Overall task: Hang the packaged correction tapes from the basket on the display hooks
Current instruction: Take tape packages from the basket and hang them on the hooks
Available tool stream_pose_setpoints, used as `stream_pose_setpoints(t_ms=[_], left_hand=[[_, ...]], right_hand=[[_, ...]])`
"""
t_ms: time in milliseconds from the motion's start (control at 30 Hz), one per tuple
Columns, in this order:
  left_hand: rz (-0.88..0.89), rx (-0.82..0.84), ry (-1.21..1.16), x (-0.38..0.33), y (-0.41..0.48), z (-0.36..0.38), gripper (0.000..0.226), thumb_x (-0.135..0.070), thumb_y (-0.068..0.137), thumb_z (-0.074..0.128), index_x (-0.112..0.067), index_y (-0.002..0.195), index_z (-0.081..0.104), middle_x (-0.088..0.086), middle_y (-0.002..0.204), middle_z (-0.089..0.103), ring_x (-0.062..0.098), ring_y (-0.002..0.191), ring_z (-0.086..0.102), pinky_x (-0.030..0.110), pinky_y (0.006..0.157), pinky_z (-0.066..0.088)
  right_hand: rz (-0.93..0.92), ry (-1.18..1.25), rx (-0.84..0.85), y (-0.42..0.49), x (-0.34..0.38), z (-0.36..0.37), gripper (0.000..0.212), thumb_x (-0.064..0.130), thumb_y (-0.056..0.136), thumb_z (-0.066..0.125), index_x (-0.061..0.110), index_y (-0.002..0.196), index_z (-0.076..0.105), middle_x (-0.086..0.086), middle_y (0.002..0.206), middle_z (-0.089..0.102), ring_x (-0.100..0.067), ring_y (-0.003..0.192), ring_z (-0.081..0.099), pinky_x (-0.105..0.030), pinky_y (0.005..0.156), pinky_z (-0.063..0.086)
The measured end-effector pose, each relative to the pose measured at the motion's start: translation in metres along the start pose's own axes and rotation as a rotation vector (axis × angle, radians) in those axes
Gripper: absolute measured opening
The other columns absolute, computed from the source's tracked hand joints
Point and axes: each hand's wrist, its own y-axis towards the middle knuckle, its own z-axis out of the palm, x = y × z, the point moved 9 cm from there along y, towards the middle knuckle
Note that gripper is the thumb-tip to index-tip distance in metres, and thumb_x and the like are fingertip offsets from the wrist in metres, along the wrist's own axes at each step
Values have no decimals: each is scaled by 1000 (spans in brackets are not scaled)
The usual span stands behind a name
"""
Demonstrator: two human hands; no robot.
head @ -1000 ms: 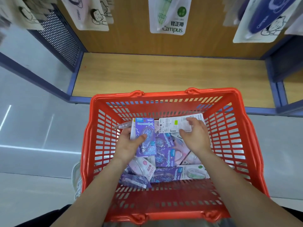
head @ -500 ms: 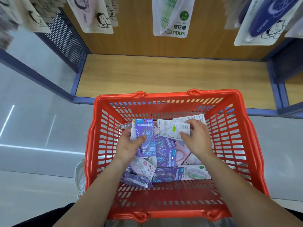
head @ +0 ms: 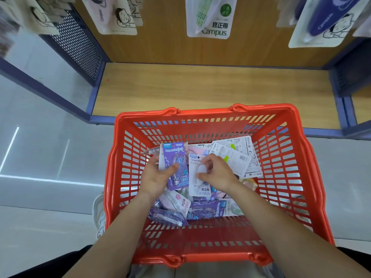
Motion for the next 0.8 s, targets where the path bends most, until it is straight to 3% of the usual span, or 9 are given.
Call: stream_pose_setpoints(t_ms=[67,167,233,333,400,467,600,733,800], left_hand=[[2,-2,-11,0,1,1,23,-15,88,78,-26,99,61,-10,92,75,-1,73,73,16,60,57],[0,-12,10,0,2,2,24,-13,88,79,-24,101,62,-6,91,76,-1,69,73,15,55,54],[3,-12,31,0,2,3,27,-13,86,80,-17,107,63,-5,91,76,0,69,73,15,55,54],[-1,5,33,0,1,4,34,-14,85,82,-13,112,63,-3,95,77,4,76,75,19,60,57],[-4,17,26,-1,-2,6,35,-14,85,82,-14,114,62,0,98,78,11,83,76,26,66,60],[-8,20,8,-2,-5,9,35,-13,86,81,-14,115,62,2,99,79,17,88,77,31,71,61],[4,68,3,-14,-18,27,33,-11,89,77,-11,118,61,2,98,78,13,84,76,18,64,57],[-18,155,-40,-19,-32,52,29,-11,95,71,-9,122,60,6,106,77,5,80,75,15,59,54],[-21,172,-44,-20,-36,58,27,-18,96,70,-15,121,61,2,110,75,-2,80,72,11,60,52]], right_hand=[[64,18,-32,4,-7,-6,70,25,81,86,20,137,45,-5,122,49,-22,98,59,-33,82,44],[120,132,-3,4,-17,-5,93,24,76,91,20,150,35,4,114,57,-23,104,63,-37,86,48],[100,139,23,2,-16,-1,80,23,74,92,21,138,45,8,104,60,-19,97,64,-31,78,49],[60,189,39,-2,-9,-1,40,18,82,85,21,112,59,10,95,64,-9,84,64,-21,67,47],[53,233,17,-7,-8,-8,29,14,93,74,17,117,58,8,97,65,-9,87,64,-19,68,47],[54,326,-27,-14,-9,-22,28,12,99,65,20,125,56,5,111,67,-15,101,66,-23,75,50],[23,570,-78,-35,-4,-48,26,12,98,67,27,117,59,-1,113,74,-18,102,72,-42,85,60],[7,563,-21,-47,5,-51,22,21,95,72,24,114,61,-1,110,73,-10,96,72,-27,80,57],[18,536,-34,-47,3,-51,30,26,92,76,19,116,60,-10,107,71,-15,92,71,-27,75,56]])
